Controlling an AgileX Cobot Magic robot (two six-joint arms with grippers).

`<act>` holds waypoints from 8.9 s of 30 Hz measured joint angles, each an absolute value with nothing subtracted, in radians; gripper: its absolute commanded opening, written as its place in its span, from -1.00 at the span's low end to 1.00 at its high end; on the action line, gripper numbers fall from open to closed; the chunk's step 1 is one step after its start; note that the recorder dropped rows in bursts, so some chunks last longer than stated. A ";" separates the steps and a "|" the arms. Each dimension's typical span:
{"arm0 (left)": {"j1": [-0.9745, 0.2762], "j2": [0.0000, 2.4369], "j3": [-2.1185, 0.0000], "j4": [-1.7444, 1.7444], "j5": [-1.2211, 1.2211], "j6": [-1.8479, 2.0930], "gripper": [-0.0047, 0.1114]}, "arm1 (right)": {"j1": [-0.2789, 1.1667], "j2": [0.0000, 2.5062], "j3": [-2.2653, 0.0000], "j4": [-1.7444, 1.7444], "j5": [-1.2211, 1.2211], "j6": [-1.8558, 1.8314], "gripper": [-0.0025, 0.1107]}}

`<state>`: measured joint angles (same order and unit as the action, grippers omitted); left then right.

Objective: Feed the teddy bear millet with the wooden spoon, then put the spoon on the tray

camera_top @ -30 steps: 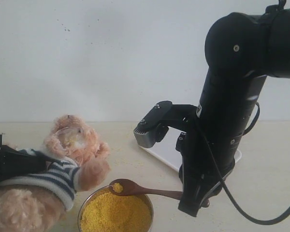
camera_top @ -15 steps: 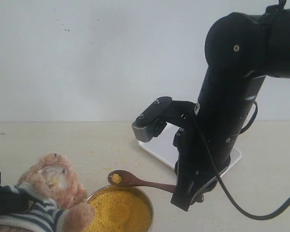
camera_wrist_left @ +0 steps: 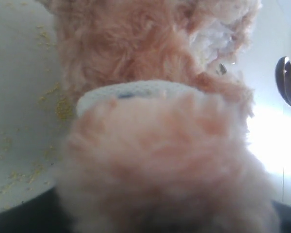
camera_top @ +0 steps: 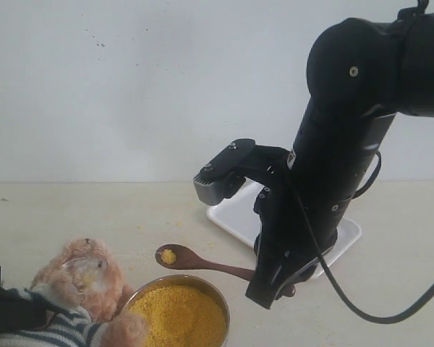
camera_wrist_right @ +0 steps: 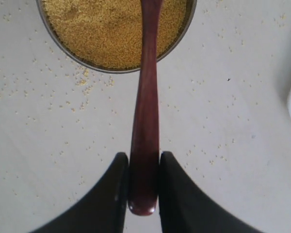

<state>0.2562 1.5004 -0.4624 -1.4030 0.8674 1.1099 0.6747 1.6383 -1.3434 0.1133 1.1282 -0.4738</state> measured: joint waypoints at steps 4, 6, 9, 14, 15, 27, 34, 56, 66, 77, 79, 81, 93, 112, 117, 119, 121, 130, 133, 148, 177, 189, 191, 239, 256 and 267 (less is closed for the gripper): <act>0.256 1.500 -0.462 -1.430 0.874 1.110 -0.85 | 0.675 1.638 -1.343 0.172 1.104 -0.474 -0.96; 0.256 1.500 -0.462 -1.437 0.876 1.108 -0.85 | 0.675 1.638 -1.343 0.197 1.102 -0.474 -0.96; 0.256 1.500 -0.462 -1.439 0.876 1.108 -0.85 | 0.675 1.638 -1.343 0.203 1.096 -0.472 -0.96; 0.256 1.500 -0.462 -1.444 0.876 1.108 -0.85 | 0.675 1.638 -1.343 0.209 1.045 -0.472 -0.96; 0.256 1.500 -0.462 -1.448 0.876 1.108 -0.85 | 0.679 1.638 -1.343 0.207 1.032 -0.474 -0.96; 0.256 1.500 -0.462 -1.456 0.889 1.108 -0.85 | 0.876 1.638 -1.343 0.014 0.840 -0.457 -0.96; 0.256 1.500 -0.462 -1.456 0.902 1.110 -0.85 | 0.914 1.641 -1.343 -0.111 0.800 -0.406 -0.96; 0.256 1.500 -0.462 -1.458 0.921 1.115 -0.85 | 1.068 1.702 -1.343 -0.573 0.830 -0.087 -0.96; 0.256 1.500 -0.462 -1.458 0.921 1.117 -0.85 | 1.068 1.702 -1.207 -0.756 0.748 0.090 -0.96; 0.256 1.500 -0.462 -1.462 0.921 1.119 -0.85 | 1.068 1.702 -1.038 -1.114 0.526 0.489 -0.96; 0.256 1.500 -0.462 -1.462 0.923 1.121 -0.85 | 1.070 1.702 -1.031 -1.139 0.499 0.511 -0.96; 0.256 1.500 -0.462 -1.462 0.923 1.122 -0.85 | 1.077 1.702 -1.026 -1.174 0.497 0.539 -0.96; 0.256 1.500 -0.462 -1.462 0.923 1.129 -0.85 | 1.137 1.702 -1.026 -1.339 0.665 0.613 -0.96; 0.256 1.500 -0.462 -1.463 0.929 1.137 -0.85 | 1.247 1.702 -1.010 -1.574 0.854 0.789 -0.96; 0.256 1.500 -0.462 -1.463 0.929 1.137 -0.85 | 1.258 1.702 -0.937 -1.645 0.913 0.939 -0.96; 0.256 1.500 -0.462 -1.463 0.929 1.137 -0.85 | 1.258 1.702 -0.904 -1.647 0.943 0.999 -0.96; 0.256 1.500 -0.462 -1.463 0.929 1.137 -0.85 | 1.258 1.702 -0.870 -1.647 0.969 1.074 -0.96; 0.256 1.500 -0.462 -1.464 0.929 1.137 -0.85 | 1.258 1.634 -0.826 -1.641 0.977 1.179 -0.96; 0.256 1.500 -0.462 -1.485 0.930 1.137 -0.85 | 1.230 1.575 -0.826 -1.615 0.908 1.150 -0.96; 0.256 1.500 -0.464 -1.699 0.934 1.177 -0.85 | 0.923 1.347 -0.876 -0.810 0.550 0.433 -0.96; 0.256 1.502 -0.578 -1.725 0.787 1.291 -0.85 | 0.927 1.794 -1.482 -0.321 1.215 -0.396 -0.96; 0.256 1.502 -0.578 -1.725 0.783 1.294 -0.85 | 0.927 1.819 -1.435 -0.394 1.220 -0.437 -0.96; 0.256 1.502 -0.578 -1.725 0.783 1.295 -0.85 | 0.927 1.821 -1.433 -0.393 1.220 -0.434 -0.96; 0.256 1.502 -0.578 -1.725 0.783 1.349 -0.85 | 0.927 1.875 -1.431 -0.328 1.183 -0.500 -0.96; 0.256 1.502 -0.578 -1.725 0.786 1.351 -0.85 | 0.927 1.863 -1.431 -0.458 1.216 -0.467 -0.96; 0.256 1.502 -0.578 -1.711 0.818 1.351 -0.85 | 0.889 1.813 -1.431 -0.371 1.216 -0.526 -0.96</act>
